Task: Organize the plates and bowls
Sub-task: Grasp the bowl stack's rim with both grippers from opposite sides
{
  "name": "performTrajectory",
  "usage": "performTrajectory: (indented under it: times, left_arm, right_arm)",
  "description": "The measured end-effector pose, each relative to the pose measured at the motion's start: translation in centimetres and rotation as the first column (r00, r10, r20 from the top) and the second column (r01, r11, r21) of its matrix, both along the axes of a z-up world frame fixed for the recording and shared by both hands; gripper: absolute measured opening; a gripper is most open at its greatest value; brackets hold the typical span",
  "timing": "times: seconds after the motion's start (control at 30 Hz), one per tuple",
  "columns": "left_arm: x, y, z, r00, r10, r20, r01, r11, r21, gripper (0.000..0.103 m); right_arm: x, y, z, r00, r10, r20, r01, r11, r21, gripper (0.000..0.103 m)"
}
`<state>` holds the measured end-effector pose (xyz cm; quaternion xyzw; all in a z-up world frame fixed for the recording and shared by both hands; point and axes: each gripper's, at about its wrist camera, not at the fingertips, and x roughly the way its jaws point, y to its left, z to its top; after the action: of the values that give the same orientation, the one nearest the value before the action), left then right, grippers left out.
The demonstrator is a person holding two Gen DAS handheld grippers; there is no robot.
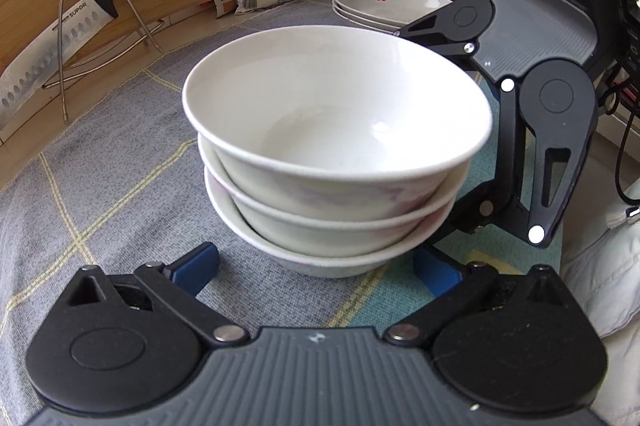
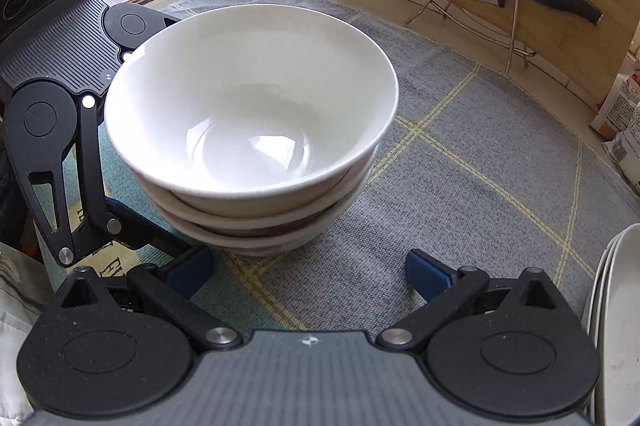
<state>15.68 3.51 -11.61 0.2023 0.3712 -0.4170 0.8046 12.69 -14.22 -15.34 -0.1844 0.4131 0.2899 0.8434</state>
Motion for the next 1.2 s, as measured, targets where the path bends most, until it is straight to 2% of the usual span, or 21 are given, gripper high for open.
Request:
performTrajectory:
  times: [0.23,0.33,0.57,0.8,1.0,1.2]
  left_arm:
    - [1.0,1.0,0.1,0.993,-0.115,0.021,0.115,0.993,0.003,0.102]
    - [1.5,1.1,0.2,0.987,-0.161,0.019,0.161,0.987,0.009,0.101]
    - [2.1,0.8,0.4,0.968,-0.249,0.026,0.248,0.968,0.03,0.095]
    - [2.2,0.5,0.5,0.954,-0.298,0.03,0.297,0.954,0.044,0.09]
    - [1.8,0.5,0.5,0.942,-0.333,0.028,0.332,0.942,0.047,0.08]
    - [1.9,0.3,0.4,0.944,-0.33,0.028,0.328,0.943,0.055,0.079]
  right_arm:
    - [-0.1,1.2,0.7,1.0,0.013,0.018,-0.013,0.999,-0.046,0.103]
    - [0.1,1.2,0.8,0.999,0.032,0.007,-0.032,0.999,-0.034,0.102]
    - [0.1,1.9,1.1,0.994,0.108,0.017,-0.107,0.992,-0.063,0.095]
    - [0.1,2.1,1.5,0.988,0.155,0.001,-0.154,0.986,-0.062,0.085]
    - [0.2,2.4,1.6,0.985,0.174,-0.007,-0.174,0.983,-0.056,0.081]
    - [0.2,2.4,1.7,0.984,0.177,-0.006,-0.177,0.983,-0.057,0.08]
